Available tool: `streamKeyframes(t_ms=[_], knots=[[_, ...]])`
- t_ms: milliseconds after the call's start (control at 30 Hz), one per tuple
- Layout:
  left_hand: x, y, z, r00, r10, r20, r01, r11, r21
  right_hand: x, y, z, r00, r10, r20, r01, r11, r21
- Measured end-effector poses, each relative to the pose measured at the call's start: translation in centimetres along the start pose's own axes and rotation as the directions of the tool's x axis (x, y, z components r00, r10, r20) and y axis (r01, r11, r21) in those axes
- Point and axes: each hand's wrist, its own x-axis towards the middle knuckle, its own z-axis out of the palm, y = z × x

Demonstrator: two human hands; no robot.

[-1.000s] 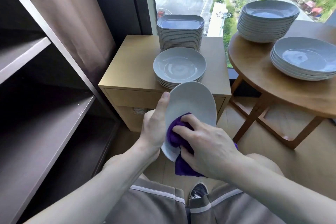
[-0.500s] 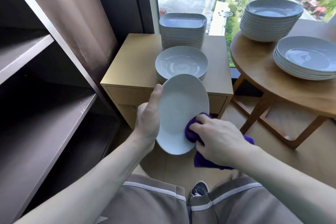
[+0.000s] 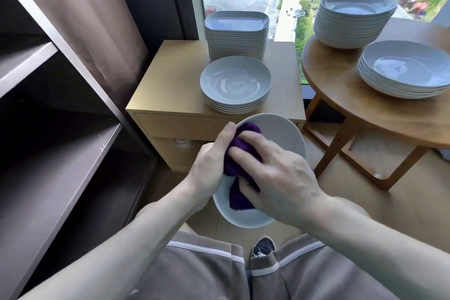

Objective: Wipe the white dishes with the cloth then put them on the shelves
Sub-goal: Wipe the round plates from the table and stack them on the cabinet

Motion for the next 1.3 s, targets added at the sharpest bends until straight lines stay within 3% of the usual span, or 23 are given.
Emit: streamKeyframes(t_ms=[233, 400, 633, 800, 1000, 1167, 1300], knots=[[0.3, 0.3, -0.5, 0.999, -0.024, 0.047, 0.026, 0.999, -0.046, 0.5, 3.6, 0.6, 0.972, 0.234, 0.040, -0.225, 0.963, -0.146], [0.6, 0.7, -1.2, 0.997, -0.033, 0.076, 0.037, 0.998, -0.053, 0.4, 4.7, 1.2, 0.955, 0.284, 0.091, -0.262, 0.945, -0.198], [0.9, 0.8, -2.6, 0.989, -0.066, 0.132, 0.074, 0.996, -0.055, 0.9, 5.9, 0.4, 0.951, 0.309, 0.002, -0.308, 0.950, -0.055], [1.4, 0.0, -2.9, 0.997, -0.079, 0.014, 0.080, 0.992, -0.100, 1.2, 7.7, -0.3, 0.912, 0.402, -0.080, -0.396, 0.915, 0.080], [1.8, 0.9, -3.1, 0.984, -0.136, -0.114, 0.104, 0.962, -0.251, 1.0, 9.7, -0.5, 0.872, 0.486, -0.057, -0.471, 0.865, 0.175], [3.2, 1.3, -2.8, 0.961, -0.171, -0.217, 0.073, 0.915, -0.397, 1.0, 10.1, -0.5, 0.870, 0.490, -0.056, -0.436, 0.817, 0.377], [5.6, 2.8, -0.5, 0.948, -0.163, -0.272, 0.005, 0.865, -0.502, 1.1, 10.5, -0.7, 0.860, 0.501, -0.097, -0.417, 0.799, 0.433]])
